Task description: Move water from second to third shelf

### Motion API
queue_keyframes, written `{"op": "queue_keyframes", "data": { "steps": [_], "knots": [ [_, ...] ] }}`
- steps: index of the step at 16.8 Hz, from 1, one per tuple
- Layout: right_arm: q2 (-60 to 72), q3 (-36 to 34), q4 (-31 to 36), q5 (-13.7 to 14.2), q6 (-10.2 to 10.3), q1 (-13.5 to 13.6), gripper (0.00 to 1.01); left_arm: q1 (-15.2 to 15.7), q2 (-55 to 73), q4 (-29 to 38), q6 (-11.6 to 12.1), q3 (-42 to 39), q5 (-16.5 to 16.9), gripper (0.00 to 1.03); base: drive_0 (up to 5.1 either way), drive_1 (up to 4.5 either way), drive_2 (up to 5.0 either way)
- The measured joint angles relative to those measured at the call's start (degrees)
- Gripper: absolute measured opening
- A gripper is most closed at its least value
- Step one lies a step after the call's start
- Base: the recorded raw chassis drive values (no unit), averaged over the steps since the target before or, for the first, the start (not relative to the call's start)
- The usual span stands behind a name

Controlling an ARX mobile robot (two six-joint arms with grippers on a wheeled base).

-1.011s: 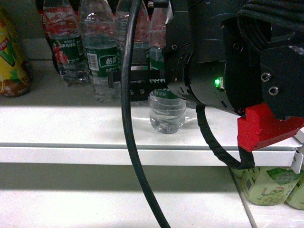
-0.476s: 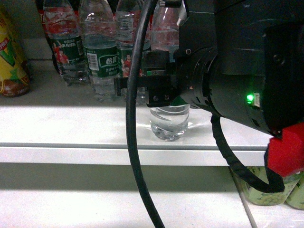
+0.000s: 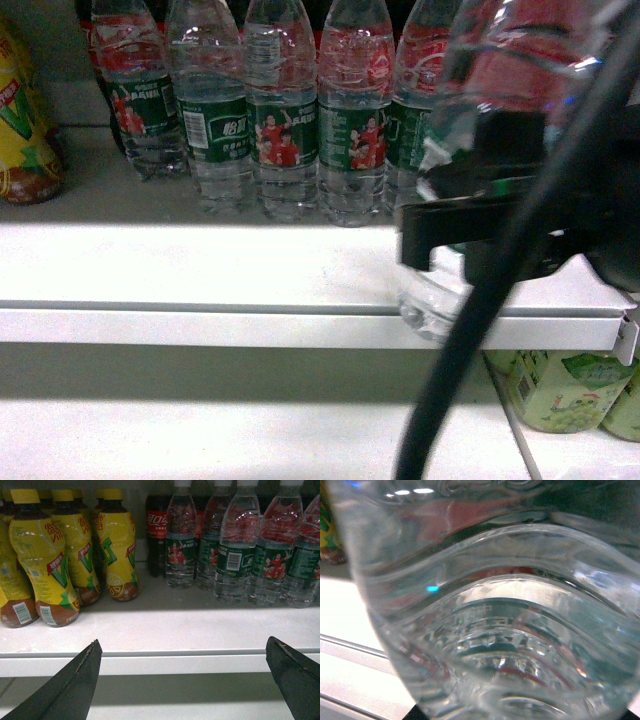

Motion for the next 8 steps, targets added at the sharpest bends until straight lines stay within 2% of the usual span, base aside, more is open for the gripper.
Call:
{"op": "queue_keyframes", "data": {
  "steps": [4,5,8],
  "knots": [
    [-15.5,-7.6,-4.1,-2.3,-2.0,-5.6,0.4,0.0,0.0,0.0,0.0,0.0,0.0,0.98,0.0,0.0,0.0],
    [-20.5,-9.7,-6.5,-3.4,-2.6,-7.9,0.4,0.0,0.0,0.0,0.0,0.0,0.0,0.98,0.0,0.0,0.0],
    [-31.5,-13.2,-11.6,-3.6,-3.4,-11.1,0.4,0.0,0.0,0.0,0.0,0.0,0.0,0.98,0.0,0.0,0.0]
  ]
}}
